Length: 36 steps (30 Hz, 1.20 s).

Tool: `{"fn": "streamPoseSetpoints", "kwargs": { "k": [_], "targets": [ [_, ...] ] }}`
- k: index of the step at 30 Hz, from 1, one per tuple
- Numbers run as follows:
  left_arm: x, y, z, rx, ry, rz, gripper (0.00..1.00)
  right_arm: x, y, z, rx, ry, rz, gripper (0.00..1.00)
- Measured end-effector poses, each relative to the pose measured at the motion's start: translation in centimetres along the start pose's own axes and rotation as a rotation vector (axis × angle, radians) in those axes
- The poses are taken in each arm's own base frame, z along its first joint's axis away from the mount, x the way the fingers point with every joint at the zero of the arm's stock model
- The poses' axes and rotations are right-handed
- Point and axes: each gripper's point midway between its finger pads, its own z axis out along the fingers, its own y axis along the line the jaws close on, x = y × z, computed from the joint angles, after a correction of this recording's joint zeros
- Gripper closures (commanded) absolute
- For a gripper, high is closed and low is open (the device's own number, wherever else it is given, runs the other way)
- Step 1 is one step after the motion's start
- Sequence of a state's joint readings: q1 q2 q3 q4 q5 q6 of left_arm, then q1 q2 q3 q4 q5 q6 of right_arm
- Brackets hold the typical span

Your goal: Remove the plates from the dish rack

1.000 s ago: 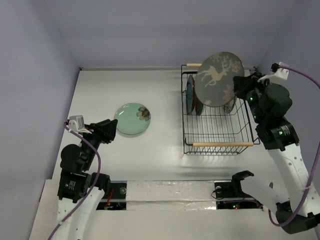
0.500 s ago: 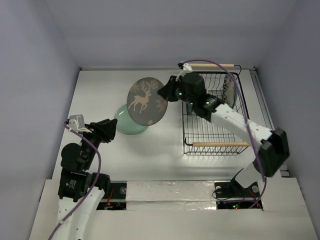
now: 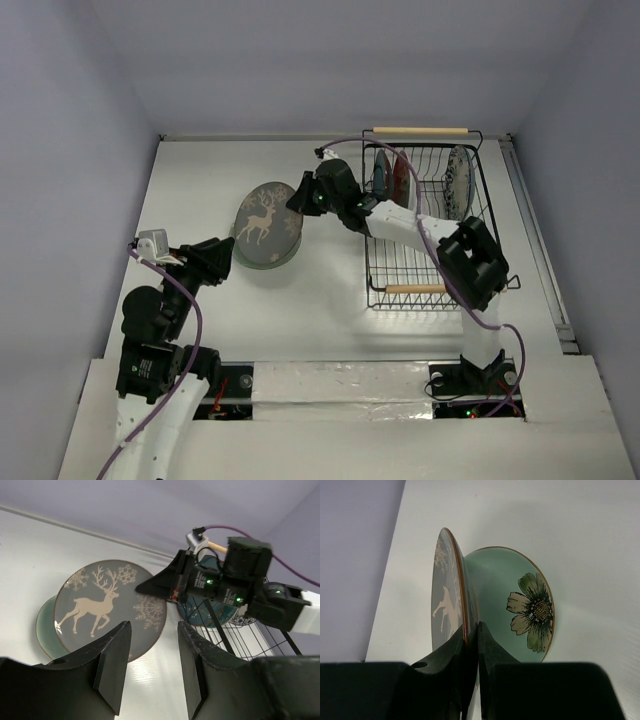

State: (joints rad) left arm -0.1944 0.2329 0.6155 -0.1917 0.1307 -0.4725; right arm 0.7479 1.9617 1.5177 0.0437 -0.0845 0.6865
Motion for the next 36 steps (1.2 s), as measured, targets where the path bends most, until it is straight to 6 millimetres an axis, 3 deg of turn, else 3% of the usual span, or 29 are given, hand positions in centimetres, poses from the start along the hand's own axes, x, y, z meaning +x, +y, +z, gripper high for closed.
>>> {"fn": "streamPoseSetpoints", "kwargs": {
  "k": [6, 11, 24, 30, 36],
  "targets": [
    [0.0, 0.0, 0.0, 0.000, 0.000, 0.000, 0.61, 2.3, -1.5, 2.4, 0.003, 0.038, 0.065, 1.00],
    [0.0, 0.0, 0.0, 0.001, 0.000, 0.000, 0.61, 2.8, -1.5, 3.6, -0.023, 0.023, 0.135, 1.00],
    [0.0, 0.0, 0.0, 0.001, 0.000, 0.000, 0.61, 4.6, -3.0, 3.8, -0.007, 0.028, 0.228, 0.96],
    [0.0, 0.0, 0.0, 0.000, 0.000, 0.000, 0.61, 5.4, -3.6, 4.5, -0.013, 0.026, 0.267, 0.84],
    [0.0, 0.0, 0.0, 0.001, 0.000, 0.000, 0.61, 5.2, -3.3, 4.5, -0.027, 0.015, 0.289, 0.61]
  ]
}}
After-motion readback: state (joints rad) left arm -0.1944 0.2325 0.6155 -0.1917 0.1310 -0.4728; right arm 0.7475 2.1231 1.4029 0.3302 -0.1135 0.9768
